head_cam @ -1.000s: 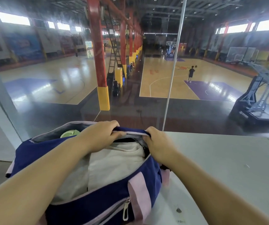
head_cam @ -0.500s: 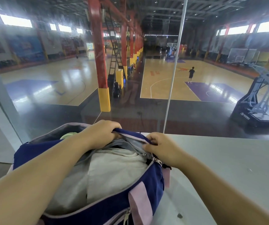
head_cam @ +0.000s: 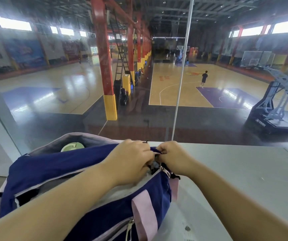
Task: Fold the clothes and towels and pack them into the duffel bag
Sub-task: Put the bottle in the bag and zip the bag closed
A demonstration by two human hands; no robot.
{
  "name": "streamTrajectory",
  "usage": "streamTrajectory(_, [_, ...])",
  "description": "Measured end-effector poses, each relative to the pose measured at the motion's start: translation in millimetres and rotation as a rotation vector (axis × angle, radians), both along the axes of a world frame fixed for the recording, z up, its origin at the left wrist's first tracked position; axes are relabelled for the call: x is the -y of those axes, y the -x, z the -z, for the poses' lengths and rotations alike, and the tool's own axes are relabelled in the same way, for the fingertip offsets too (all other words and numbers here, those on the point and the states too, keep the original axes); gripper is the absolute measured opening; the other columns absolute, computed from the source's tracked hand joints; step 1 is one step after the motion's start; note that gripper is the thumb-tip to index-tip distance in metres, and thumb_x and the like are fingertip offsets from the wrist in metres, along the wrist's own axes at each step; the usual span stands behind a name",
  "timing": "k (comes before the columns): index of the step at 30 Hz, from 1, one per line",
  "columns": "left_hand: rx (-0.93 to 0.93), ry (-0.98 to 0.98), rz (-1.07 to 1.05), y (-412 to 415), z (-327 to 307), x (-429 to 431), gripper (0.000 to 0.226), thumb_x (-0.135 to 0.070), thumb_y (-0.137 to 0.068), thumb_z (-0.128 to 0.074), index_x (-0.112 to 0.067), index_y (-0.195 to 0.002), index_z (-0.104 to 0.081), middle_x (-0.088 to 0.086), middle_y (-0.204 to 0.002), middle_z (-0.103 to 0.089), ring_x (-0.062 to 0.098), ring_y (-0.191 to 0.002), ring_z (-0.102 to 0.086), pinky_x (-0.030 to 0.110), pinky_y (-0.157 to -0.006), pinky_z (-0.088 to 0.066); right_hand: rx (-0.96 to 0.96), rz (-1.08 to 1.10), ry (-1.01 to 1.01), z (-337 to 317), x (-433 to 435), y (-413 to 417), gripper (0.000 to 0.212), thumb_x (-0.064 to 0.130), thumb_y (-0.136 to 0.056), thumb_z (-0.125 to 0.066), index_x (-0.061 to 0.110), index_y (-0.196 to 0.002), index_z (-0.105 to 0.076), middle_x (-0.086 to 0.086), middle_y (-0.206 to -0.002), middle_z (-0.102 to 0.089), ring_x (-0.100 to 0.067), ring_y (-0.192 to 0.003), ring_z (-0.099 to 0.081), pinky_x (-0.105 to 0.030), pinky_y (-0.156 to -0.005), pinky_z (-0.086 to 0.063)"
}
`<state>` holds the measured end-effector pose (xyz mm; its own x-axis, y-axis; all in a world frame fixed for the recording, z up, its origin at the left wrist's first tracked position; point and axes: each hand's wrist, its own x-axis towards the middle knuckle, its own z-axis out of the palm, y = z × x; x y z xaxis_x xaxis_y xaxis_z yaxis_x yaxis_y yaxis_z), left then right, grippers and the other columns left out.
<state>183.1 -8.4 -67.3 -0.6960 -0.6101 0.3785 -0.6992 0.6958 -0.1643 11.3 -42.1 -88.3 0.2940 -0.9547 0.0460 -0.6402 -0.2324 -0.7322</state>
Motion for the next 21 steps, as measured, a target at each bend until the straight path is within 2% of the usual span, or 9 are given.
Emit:
streamTrajectory(3, [-0.015, -0.140, -0.241, 12, 5, 0, 0.027, -0.045, -0.083, -0.055, -0.018, -0.083, -0.061, 0.000, -0.091, -0.064, 0.021, -0.088, -0.058, 0.031, -0.068, -0.036, 0.066, -0.003, -0.051, -2, -1, 2, 0.026, 0.000, -0.080, -0.057, 0.010, -0.056, -0.057, 0.004, -0.046, -0.046, -0.010, -0.043, -0.037, -0.027, -0.047, -0.031])
streamTrajectory(5, [-0.003, -0.137, -0.324, 17, 5, 5, 0.033, -0.051, -0.083, -0.054, -0.019, -0.087, -0.058, 0.001, -0.097, -0.063, 0.021, -0.093, -0.057, 0.030, -0.069, -0.036, 0.106, -0.017, -0.083, -3, -2, 4, 0.021, 0.001, -0.082, -0.060, 0.007, -0.063, -0.063, 0.000, -0.049, -0.050, -0.008, -0.041, -0.039, -0.026, -0.047, -0.033])
streamTrajectory(8, [0.001, -0.155, -0.357, 22, 3, 9, 0.033, -0.049, -0.084, -0.055, -0.016, -0.090, -0.058, 0.003, -0.098, -0.064, 0.023, -0.092, -0.058, 0.030, -0.068, -0.036, 0.192, -0.037, -0.111, -3, -1, 6, 0.007, 0.000, -0.082, -0.063, -0.001, -0.078, -0.068, -0.021, -0.069, -0.068, -0.016, -0.058, -0.055, -0.038, -0.059, -0.047])
streamTrajectory(10, [-0.024, -0.189, -0.373, 23, 4, 9, 0.025, -0.040, -0.086, -0.053, -0.015, -0.087, -0.059, 0.004, -0.095, -0.065, 0.024, -0.090, -0.059, 0.030, -0.067, -0.035, 0.232, -0.046, -0.115, -3, -1, 8, 0.007, -0.002, -0.081, -0.065, 0.002, -0.083, -0.071, -0.022, -0.083, -0.072, -0.021, -0.070, -0.061, -0.044, -0.074, -0.053])
streamTrajectory(12, [-0.040, -0.223, -0.391, 21, 5, 9, 0.018, -0.030, -0.087, -0.050, -0.016, -0.082, -0.060, 0.005, -0.091, -0.067, 0.025, -0.085, -0.060, 0.031, -0.066, -0.038, 0.234, -0.053, -0.100, -1, -2, 9, 0.010, 0.000, -0.078, -0.067, 0.006, -0.084, -0.072, -0.018, -0.083, -0.073, -0.020, -0.070, -0.062, -0.044, -0.076, -0.053])
streamTrajectory(16, [-0.076, -0.287, -0.400, 13, 1, 10, 0.019, -0.024, -0.086, -0.052, -0.017, -0.084, -0.070, 0.004, -0.085, -0.070, 0.025, -0.080, -0.061, 0.038, -0.073, -0.050, 0.112, -0.079, 0.002, -1, -5, 6, 0.012, 0.011, -0.072, -0.074, 0.017, -0.083, -0.071, -0.006, -0.073, -0.073, -0.027, -0.063, -0.064, -0.040, -0.067, -0.054])
streamTrajectory(21, [-0.068, -0.266, -0.432, 3, -3, 8, 0.020, -0.023, -0.087, -0.052, -0.020, -0.080, -0.070, 0.002, -0.085, -0.069, 0.022, -0.076, -0.060, 0.032, -0.065, -0.045, -0.230, -0.028, 0.263, -2, -12, -3, 0.007, 0.026, -0.079, -0.065, 0.020, -0.082, -0.064, 0.000, -0.076, -0.065, -0.021, -0.070, -0.057, -0.035, -0.064, -0.048])
